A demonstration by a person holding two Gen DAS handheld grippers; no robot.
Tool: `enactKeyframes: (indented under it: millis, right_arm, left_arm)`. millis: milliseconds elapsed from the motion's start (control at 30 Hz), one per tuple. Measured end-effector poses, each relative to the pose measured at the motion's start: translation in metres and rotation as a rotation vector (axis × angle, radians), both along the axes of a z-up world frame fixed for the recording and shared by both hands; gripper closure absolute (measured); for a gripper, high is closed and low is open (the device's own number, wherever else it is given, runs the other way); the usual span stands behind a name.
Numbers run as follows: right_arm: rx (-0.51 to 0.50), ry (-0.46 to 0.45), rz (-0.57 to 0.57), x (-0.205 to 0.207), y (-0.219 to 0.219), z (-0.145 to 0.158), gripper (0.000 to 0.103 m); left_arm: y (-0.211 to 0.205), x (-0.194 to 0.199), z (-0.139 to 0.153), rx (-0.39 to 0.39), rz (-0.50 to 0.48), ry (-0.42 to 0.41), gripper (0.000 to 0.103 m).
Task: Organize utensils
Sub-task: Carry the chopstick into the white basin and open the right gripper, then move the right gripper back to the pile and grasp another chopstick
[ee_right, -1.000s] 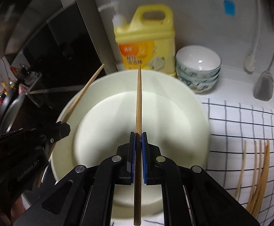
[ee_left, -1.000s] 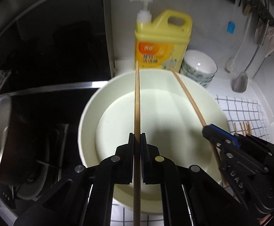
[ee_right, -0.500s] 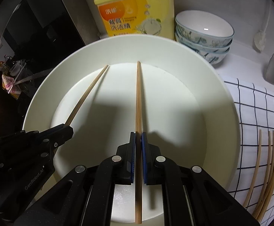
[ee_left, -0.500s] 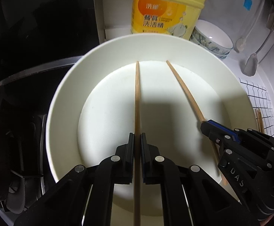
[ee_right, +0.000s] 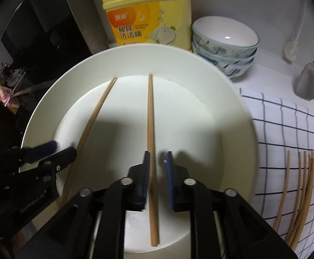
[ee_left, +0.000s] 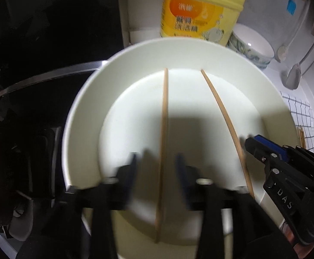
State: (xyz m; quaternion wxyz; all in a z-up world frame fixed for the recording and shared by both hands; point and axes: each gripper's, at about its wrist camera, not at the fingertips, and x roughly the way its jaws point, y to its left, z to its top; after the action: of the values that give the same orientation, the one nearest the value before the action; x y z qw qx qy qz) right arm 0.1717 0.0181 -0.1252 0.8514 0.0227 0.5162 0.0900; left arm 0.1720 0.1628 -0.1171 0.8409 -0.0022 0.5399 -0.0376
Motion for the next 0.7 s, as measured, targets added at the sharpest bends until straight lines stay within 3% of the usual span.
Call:
enactKeyframes:
  millis: [33, 300, 467, 700]
  right_arm:
    - [0.001, -0.006, -0.003, -0.003, -0.002, 0.003, 0.080]
    - [0.014, -0.067, -0.029, -0.035, -0.018, 0.030, 0.064]
    - [0.014, -0.102, -0.040, -0.062, -0.028, 0.046, 0.054]
    - [0.017, -0.137, -0.088, -0.093, -0.052, 0.063, 0.051]
  left_arm:
    - [0.002, -0.002, 0.003, 0.003, 0.006, -0.015, 0.038]
    - [0.007, -0.021, 0.028, 0.033, 0.023, -0.080, 0.021]
    - [-0.001, -0.040, 0.042, 0.039, 0.014, -0.104, 0.018]
    - [-0.022, -0.065, 0.059, 0.035, -0.018, -0.141, 0.013]
